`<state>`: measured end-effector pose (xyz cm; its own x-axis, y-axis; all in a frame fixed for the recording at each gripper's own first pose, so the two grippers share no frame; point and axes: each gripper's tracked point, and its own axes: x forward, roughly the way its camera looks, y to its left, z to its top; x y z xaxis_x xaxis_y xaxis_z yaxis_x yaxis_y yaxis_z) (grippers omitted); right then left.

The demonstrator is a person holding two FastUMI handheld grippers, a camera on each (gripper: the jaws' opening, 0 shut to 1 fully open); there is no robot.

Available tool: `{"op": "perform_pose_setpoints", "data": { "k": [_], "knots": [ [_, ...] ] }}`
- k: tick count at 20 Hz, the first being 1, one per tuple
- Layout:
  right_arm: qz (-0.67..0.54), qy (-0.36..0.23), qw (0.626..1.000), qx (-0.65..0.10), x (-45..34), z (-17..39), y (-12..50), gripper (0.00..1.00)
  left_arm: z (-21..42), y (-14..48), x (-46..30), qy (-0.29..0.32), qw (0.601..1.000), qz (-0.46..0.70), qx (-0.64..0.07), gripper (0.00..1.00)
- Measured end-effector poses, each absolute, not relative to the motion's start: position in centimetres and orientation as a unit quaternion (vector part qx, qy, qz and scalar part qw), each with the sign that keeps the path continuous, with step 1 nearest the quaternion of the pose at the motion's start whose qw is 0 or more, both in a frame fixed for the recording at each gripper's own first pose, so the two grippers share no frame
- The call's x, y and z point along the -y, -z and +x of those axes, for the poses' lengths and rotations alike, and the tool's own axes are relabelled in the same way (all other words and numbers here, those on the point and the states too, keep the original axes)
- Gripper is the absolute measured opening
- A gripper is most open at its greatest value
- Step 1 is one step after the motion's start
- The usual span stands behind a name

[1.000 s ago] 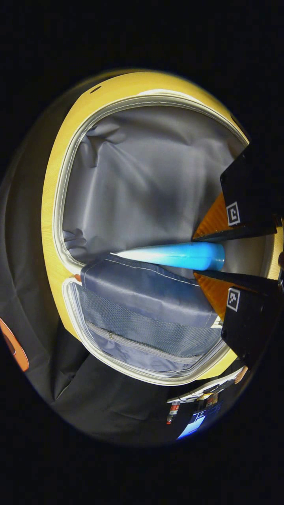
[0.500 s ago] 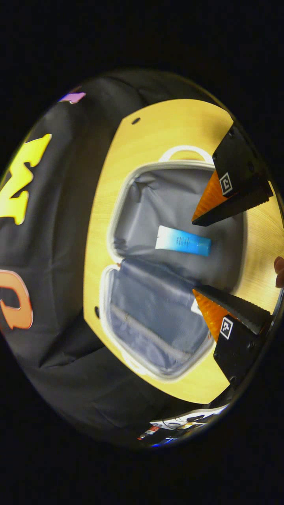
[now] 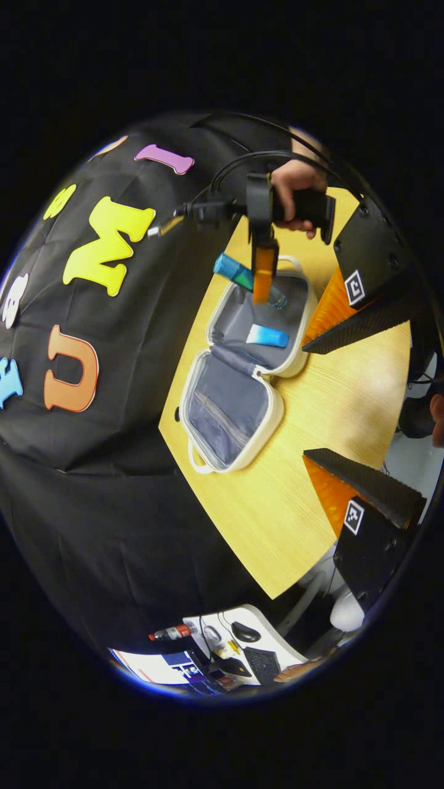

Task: First open the suitcase, pack the skin care products into it, and then close the suitcase.

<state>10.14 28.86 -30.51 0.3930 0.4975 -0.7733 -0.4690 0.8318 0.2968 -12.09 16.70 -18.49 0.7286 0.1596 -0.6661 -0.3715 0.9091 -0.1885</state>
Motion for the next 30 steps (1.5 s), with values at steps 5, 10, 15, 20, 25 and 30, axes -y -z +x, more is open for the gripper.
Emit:
{"op": "perform_pose_setpoints", "data": {
  "k": [5,10,15,20,25,30],
  "knots": [
    [0.063,-0.214,0.809,-0.545,-28.7,9.9,35.0,0.37,-14.2,17.5,-18.5,-0.16,0.923,-0.16,-0.313,0.98],
    [0.107,-0.153,0.801,-0.57,-28.4,11.3,36.2,0.36,-13.2,16.9,-18.8,-0.157,0.922,-0.185,-0.301,0.98],
    [0.104,-0.105,0.796,-0.587,-28.4,11.7,37.2,0.36,-12.8,16.5,-19.0,-0.155,0.924,-0.186,-0.296,0.98],
    [0.067,-0.062,0.788,-0.609,-28.6,11.8,37.4,0.34,-12.7,15.5,-19.7,-0.161,0.927,-0.188,-0.282,0.98],
    [0.035,-0.04,0.784,-0.619,-28.7,11.7,37.6,0.36,-13.3,14.5,-20.5,-0.172,0.923,-0.2,-0.279,0.98],
    [0.017,-0.026,0.774,-0.632,-28.8,11.6,37.6,0.37,-13.8,11.6,-23.3,-0.201,0.923,-0.193,-0.266,0.98]
  ]
}}
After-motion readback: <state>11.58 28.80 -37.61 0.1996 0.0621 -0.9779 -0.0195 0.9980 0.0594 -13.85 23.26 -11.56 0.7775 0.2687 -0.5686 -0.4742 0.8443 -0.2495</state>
